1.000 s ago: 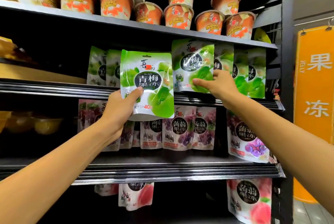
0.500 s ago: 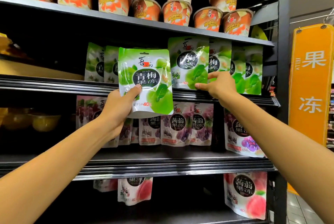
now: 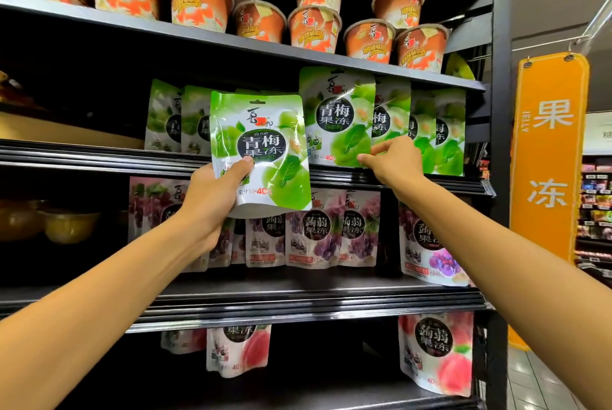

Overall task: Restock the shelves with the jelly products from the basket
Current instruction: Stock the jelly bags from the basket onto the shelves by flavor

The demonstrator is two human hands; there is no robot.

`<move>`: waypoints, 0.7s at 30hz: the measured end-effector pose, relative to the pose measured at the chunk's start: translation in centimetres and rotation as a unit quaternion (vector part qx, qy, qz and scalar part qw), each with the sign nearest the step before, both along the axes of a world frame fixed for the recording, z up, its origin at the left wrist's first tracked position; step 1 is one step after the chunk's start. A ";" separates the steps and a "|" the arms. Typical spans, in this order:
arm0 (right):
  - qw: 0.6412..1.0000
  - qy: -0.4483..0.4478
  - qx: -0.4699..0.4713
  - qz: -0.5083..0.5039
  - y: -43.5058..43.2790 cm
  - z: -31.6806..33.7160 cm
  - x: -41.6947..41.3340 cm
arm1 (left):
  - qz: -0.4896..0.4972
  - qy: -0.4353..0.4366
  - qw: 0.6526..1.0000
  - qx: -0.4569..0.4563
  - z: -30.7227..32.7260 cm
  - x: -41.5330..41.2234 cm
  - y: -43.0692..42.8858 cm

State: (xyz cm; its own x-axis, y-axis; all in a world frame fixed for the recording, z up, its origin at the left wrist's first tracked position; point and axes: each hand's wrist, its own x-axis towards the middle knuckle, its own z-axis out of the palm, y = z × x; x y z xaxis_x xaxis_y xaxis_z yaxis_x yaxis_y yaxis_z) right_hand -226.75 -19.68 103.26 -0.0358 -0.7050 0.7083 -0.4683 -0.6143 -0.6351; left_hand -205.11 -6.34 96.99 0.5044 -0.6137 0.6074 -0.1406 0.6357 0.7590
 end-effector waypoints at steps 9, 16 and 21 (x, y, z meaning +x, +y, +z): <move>0.971 -0.038 0.028 0.234 5.3 1.0 2.0 | 0.001 -0.061 0.997 0.040 3.3 -2.5 0.0; 0.930 -0.130 0.158 0.306 5.7 2.7 4.5 | 0.059 -0.126 0.990 0.035 6.5 -3.8 -1.4; 0.907 -0.193 0.193 0.321 4.9 5.0 6.3 | 0.303 -0.283 0.910 -0.011 8.1 -2.9 -1.3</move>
State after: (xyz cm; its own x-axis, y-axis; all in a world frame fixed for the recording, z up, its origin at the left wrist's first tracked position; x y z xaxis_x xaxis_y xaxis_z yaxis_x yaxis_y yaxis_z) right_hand -220.49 -14.82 108.25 0.2776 -0.8612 0.4258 0.2102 -0.3780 -0.9016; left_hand -208.03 -7.68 105.14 0.3498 -0.3112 0.8836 -0.8347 0.3248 0.4448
